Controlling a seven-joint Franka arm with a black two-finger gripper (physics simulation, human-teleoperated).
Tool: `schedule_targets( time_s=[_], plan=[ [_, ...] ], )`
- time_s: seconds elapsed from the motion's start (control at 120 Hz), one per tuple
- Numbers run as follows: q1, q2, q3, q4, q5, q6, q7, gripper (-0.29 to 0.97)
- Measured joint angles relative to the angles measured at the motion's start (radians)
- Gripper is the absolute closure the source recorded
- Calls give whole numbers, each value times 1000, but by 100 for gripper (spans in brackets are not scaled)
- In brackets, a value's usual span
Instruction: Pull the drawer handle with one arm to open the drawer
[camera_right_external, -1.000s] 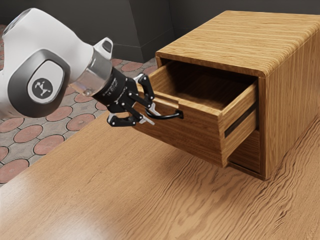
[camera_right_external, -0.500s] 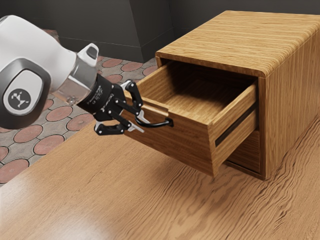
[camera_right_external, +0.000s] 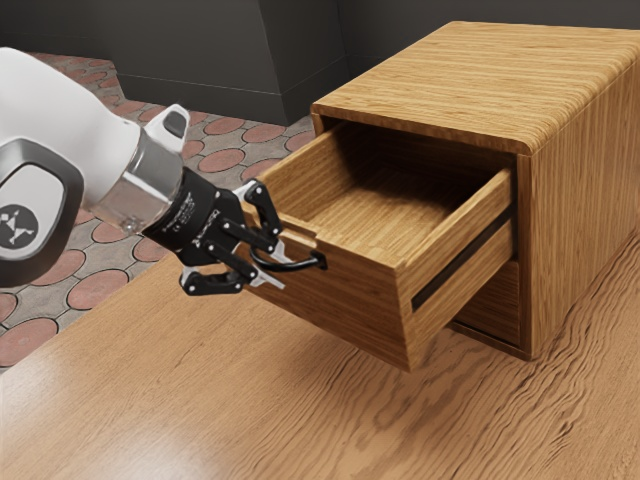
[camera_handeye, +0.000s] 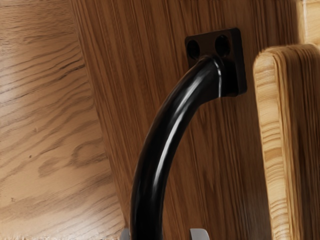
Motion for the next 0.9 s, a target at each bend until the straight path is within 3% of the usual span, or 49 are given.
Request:
schedule_targets(
  time_s=[0.158,0.217,0.35,0.458,0.533,0.633,0.733,0.8,0.9],
  plan=[
    [9,-30,1,-18,-3,-5,-7,85],
    [27,-53,1,-31,0,-9,-9,79],
    [43,-113,-2,-49,1,-18,-11,83],
    [102,-250,-47,-20,1,-63,-13,69],
    [115,-311,-72,30,13,-97,-14,51],
    [115,-324,-79,113,94,-168,-14,31],
    [118,-259,-18,236,157,-280,-14,19],
    [119,-148,57,345,185,-359,-14,13],
    [119,12,99,525,207,-479,-15,8]
  ],
)
